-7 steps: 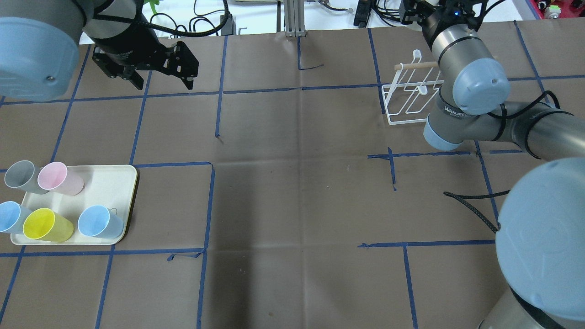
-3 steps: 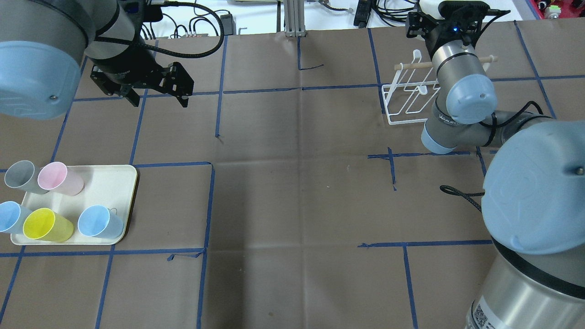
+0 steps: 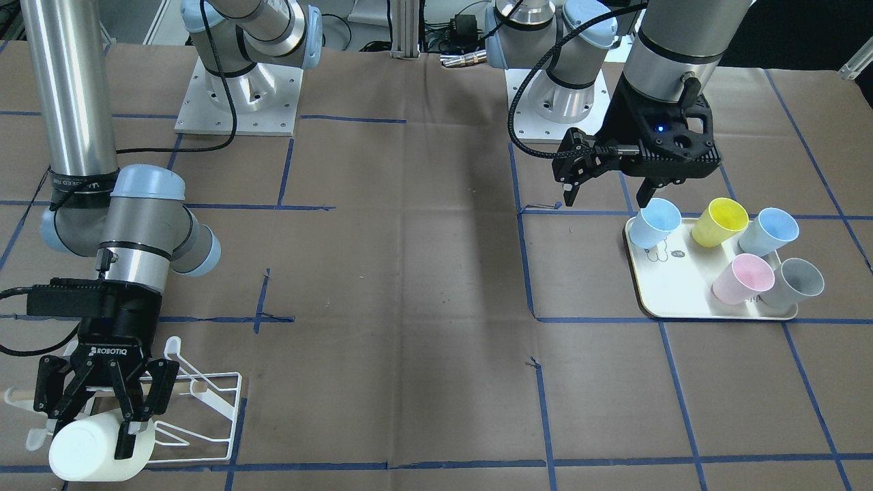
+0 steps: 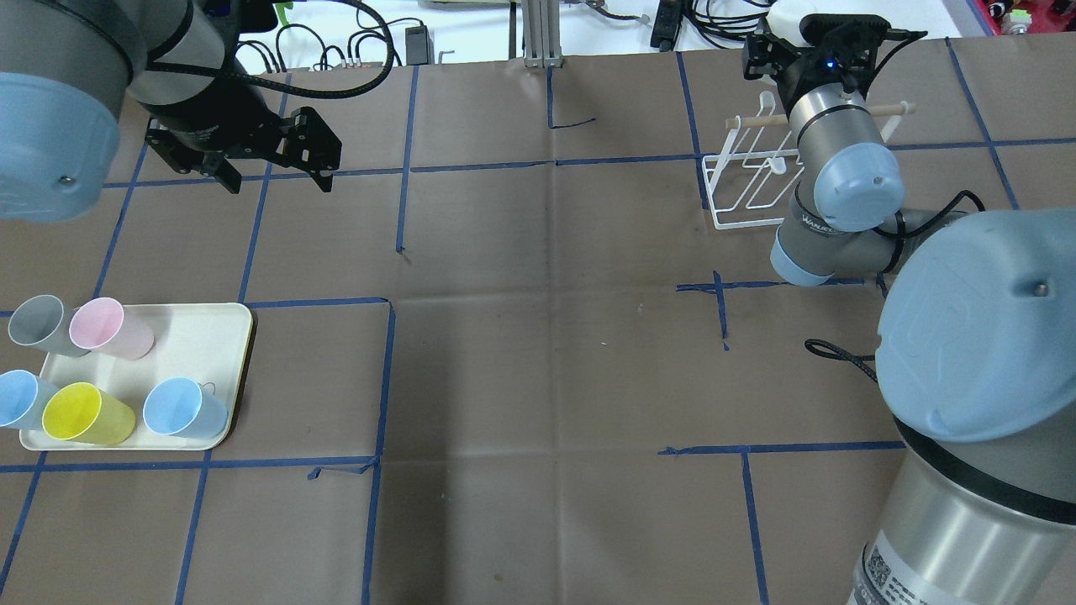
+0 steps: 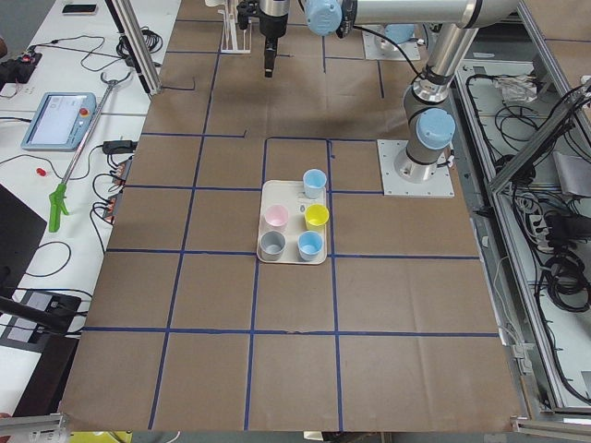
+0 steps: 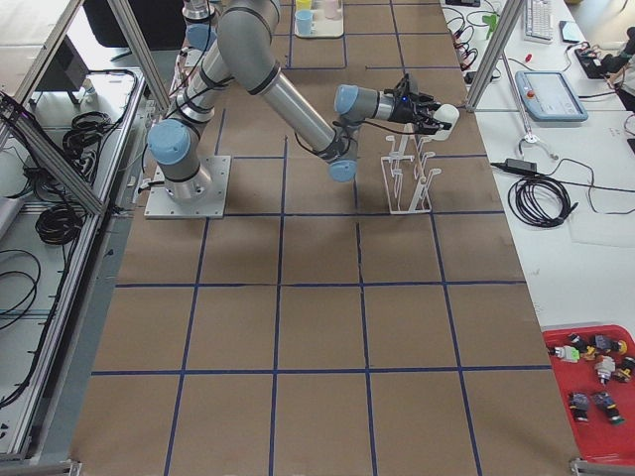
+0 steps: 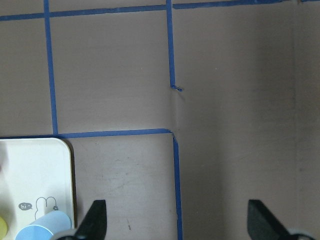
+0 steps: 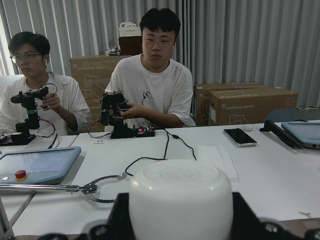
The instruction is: Transfer IKEA cup to right arm and place on rack
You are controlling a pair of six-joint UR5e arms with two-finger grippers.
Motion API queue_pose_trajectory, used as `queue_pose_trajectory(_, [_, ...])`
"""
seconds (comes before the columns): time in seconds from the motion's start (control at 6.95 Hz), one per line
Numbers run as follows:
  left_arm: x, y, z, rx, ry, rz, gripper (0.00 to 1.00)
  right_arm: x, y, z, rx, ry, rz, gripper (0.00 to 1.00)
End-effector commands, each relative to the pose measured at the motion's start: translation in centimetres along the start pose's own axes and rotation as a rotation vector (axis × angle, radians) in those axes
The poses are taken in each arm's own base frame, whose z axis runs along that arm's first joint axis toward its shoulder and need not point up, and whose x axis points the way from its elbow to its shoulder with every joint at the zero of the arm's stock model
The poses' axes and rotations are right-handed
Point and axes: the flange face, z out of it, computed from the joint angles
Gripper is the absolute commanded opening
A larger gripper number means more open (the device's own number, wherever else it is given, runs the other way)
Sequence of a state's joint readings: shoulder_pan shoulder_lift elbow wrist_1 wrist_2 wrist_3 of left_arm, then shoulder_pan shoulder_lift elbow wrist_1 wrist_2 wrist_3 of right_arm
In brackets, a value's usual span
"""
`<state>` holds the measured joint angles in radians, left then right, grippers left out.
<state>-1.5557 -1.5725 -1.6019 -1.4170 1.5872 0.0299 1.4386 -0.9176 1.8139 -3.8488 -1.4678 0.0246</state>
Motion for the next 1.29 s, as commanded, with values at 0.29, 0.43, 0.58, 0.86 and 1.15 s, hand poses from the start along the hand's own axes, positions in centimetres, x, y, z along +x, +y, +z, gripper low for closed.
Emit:
queue_pose_trajectory(0.29, [-1.3,1.1,1.7,-0.040,-0.003,0.062,1.00,-0.2,2.1,-0.7,-0.054,-0.003,0.003,0.27])
queue_pose_trajectory(0.43, [-3.3,2.5,3.6,-0.071,-0.006,0.060,0.99,-0.2,2.5,-0.6,-0.064,-0.004,0.006,0.27])
queue_pose_trajectory(0.58, [-7.6,4.7,5.2,-0.103,-0.001,0.032,0.99,-0.2,2.8,-0.6,-0.073,-0.003,0.005,0.29])
queue_pose_trajectory(0.86, [-13.7,8.1,9.4,-0.166,0.014,-0.016,0.98,-0.4,2.8,-0.6,-0.076,-0.018,0.010,0.87])
queue_pose_trajectory(1.15, [-18.1,10.8,11.8,-0.205,0.034,-0.047,0.96,-0.3,2.8,-0.6,-0.081,-0.008,0.015,1.00])
